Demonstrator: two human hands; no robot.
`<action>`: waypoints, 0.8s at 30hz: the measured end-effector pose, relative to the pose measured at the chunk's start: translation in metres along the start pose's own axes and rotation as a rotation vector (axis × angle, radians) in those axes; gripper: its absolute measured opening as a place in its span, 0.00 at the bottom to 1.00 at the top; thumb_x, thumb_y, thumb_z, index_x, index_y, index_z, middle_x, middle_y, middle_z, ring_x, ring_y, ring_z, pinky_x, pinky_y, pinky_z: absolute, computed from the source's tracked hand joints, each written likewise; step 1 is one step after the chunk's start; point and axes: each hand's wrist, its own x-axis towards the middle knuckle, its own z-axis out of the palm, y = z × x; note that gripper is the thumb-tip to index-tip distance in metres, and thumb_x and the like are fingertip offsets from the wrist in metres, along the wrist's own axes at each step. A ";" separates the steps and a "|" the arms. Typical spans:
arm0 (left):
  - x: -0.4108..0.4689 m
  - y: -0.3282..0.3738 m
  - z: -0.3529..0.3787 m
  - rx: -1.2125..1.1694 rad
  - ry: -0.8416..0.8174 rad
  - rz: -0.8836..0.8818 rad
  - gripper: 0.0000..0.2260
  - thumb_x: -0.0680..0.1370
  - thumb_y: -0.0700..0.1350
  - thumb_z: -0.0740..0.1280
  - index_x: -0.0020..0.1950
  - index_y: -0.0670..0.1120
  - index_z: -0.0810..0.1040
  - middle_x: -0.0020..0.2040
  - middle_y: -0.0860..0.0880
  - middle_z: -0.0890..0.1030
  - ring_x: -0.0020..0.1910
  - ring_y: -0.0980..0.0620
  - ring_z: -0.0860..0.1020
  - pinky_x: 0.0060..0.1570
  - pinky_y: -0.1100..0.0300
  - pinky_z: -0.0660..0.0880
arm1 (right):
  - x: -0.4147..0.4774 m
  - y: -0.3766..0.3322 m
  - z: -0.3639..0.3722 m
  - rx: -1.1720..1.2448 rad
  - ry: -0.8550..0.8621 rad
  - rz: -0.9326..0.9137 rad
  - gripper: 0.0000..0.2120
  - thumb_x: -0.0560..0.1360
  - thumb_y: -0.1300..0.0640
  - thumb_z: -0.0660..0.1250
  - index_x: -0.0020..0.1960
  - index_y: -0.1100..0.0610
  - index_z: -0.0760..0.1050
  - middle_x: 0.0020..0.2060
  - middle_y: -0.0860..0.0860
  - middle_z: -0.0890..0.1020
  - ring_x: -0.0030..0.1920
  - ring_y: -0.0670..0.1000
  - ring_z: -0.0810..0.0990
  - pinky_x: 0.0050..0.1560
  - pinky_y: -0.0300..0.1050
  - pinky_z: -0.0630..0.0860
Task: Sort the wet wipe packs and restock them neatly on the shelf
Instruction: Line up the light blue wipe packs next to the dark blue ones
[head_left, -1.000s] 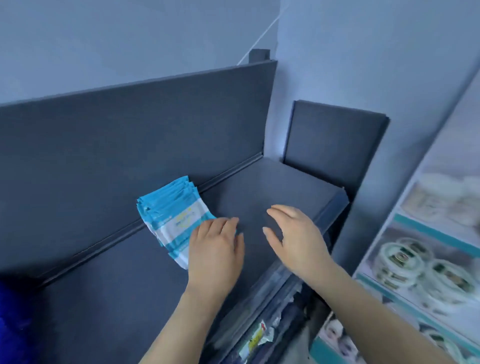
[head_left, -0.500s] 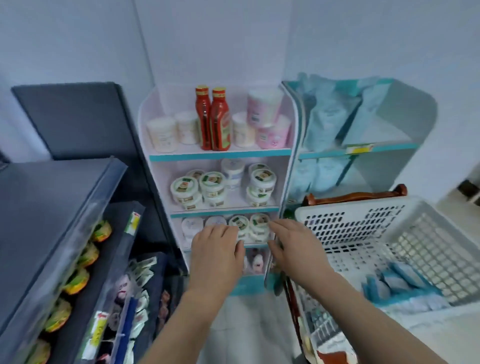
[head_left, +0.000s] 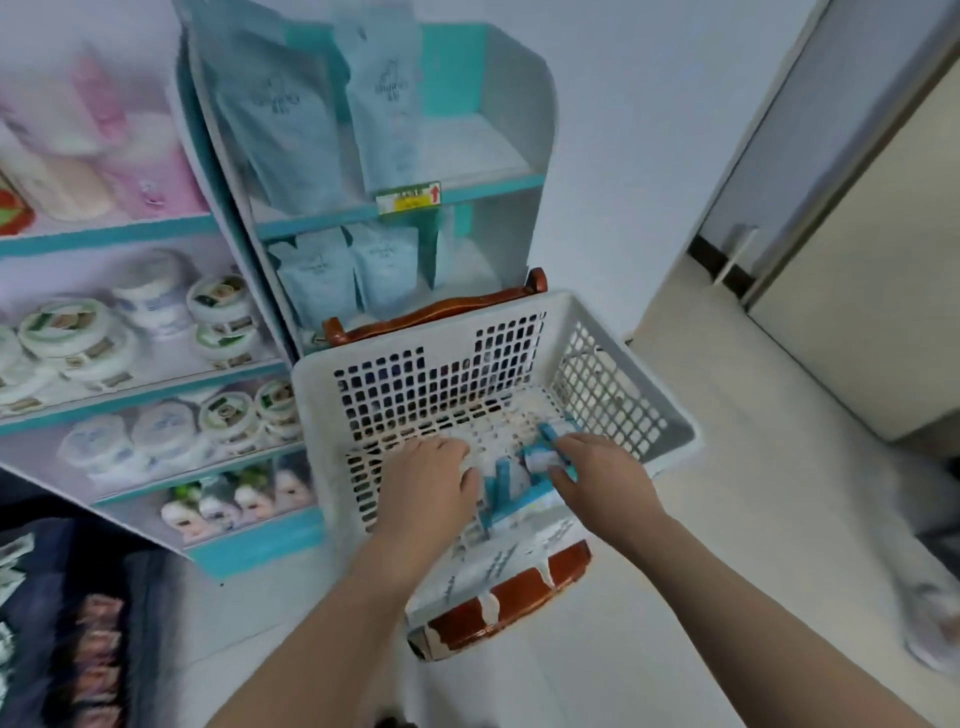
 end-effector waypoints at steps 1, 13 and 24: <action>0.010 0.003 0.010 0.005 -0.033 -0.007 0.15 0.80 0.53 0.59 0.64 0.51 0.75 0.59 0.53 0.79 0.57 0.52 0.75 0.59 0.54 0.72 | 0.007 0.013 0.002 0.006 -0.030 0.022 0.17 0.79 0.49 0.59 0.65 0.53 0.74 0.60 0.49 0.79 0.59 0.51 0.76 0.57 0.46 0.75; 0.123 -0.004 0.154 -0.194 -0.616 -0.115 0.16 0.77 0.48 0.67 0.64 0.48 0.74 0.63 0.49 0.76 0.59 0.50 0.75 0.56 0.59 0.72 | 0.125 0.105 0.058 -0.026 -0.444 0.031 0.23 0.79 0.46 0.62 0.71 0.53 0.70 0.66 0.53 0.75 0.64 0.54 0.74 0.65 0.49 0.71; 0.128 -0.021 0.225 -0.234 -0.863 -0.166 0.09 0.73 0.46 0.71 0.50 0.47 0.76 0.47 0.49 0.77 0.44 0.53 0.73 0.39 0.60 0.67 | 0.176 0.136 0.118 0.049 -0.731 0.000 0.21 0.77 0.51 0.67 0.69 0.53 0.72 0.66 0.53 0.75 0.65 0.54 0.74 0.65 0.47 0.70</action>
